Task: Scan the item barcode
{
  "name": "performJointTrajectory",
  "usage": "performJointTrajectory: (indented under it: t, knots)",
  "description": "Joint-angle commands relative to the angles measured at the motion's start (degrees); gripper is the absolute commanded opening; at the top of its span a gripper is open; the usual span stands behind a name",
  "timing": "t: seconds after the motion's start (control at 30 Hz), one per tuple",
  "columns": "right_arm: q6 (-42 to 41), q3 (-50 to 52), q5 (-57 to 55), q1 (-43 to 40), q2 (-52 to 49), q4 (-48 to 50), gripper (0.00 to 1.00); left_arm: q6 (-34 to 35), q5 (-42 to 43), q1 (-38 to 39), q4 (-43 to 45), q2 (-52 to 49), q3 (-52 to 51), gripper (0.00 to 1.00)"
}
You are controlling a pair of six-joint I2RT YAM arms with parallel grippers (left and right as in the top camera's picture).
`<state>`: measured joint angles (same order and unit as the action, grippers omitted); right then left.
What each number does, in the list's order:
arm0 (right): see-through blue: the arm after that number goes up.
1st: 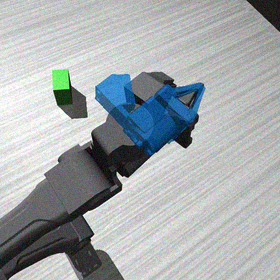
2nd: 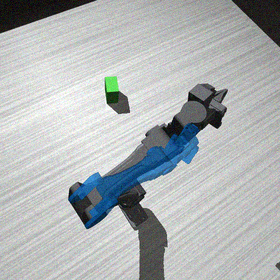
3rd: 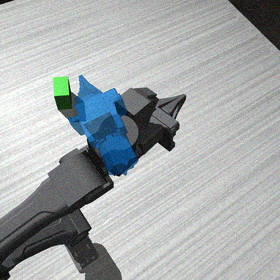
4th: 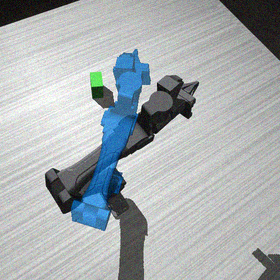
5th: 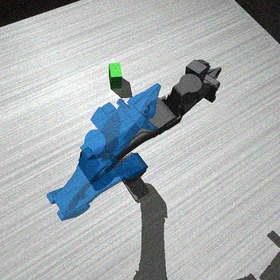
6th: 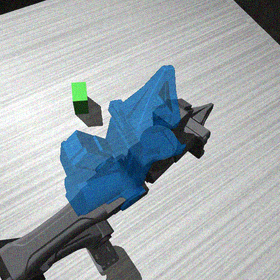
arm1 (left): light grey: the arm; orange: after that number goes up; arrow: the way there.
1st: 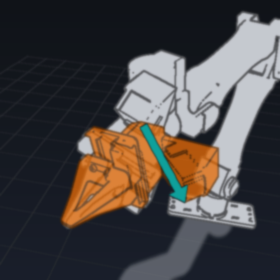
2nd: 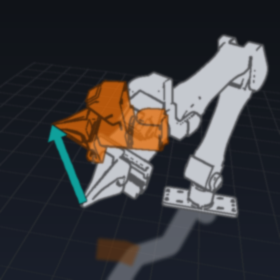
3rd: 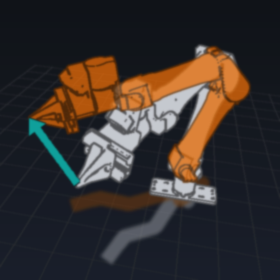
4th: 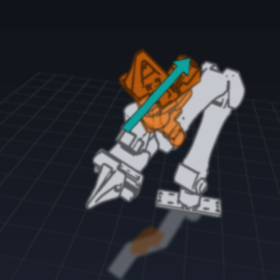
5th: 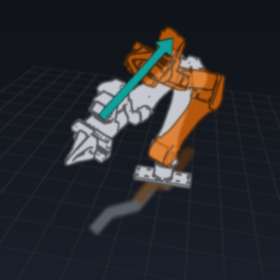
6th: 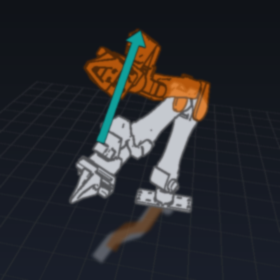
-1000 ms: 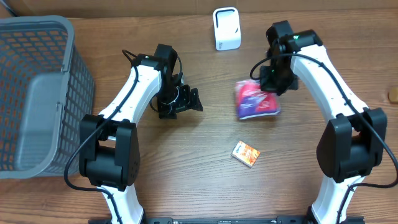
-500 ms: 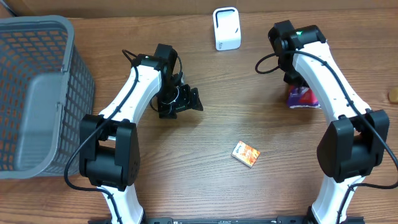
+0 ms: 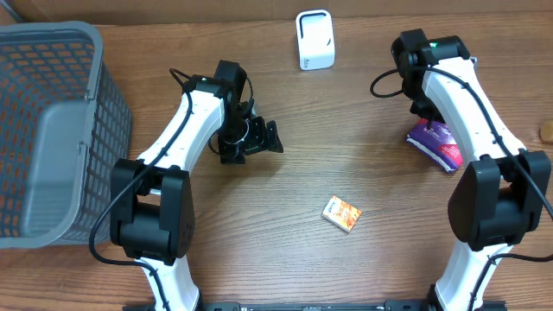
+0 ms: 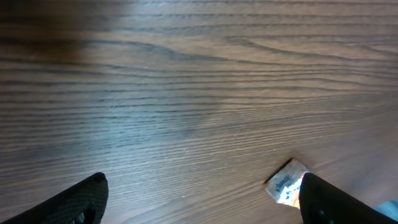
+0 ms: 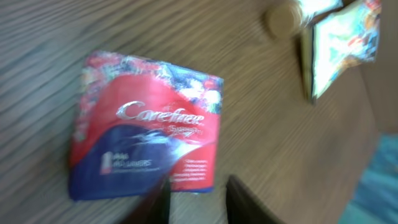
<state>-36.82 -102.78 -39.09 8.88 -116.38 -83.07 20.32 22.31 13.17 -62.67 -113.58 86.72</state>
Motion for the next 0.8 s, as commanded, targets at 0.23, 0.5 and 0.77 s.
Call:
performJointTrajectory:
  t: [0.23,0.5,0.77]
  knots:
    - [16.7,0.2,30.7,-19.2,1.2,14.2,0.54,-3.6,3.0,4.4,1.6,-0.3,0.0,0.91]
    - [17.9,0.3,46.7,-33.6,0.4,23.1,0.31,-3.5,3.0,7.9,3.5,-0.3,0.0,0.91]
    - [19.8,0.5,52.9,-33.9,-5.8,26.0,0.24,-1.9,3.0,9.6,5.1,-0.3,0.0,0.92]
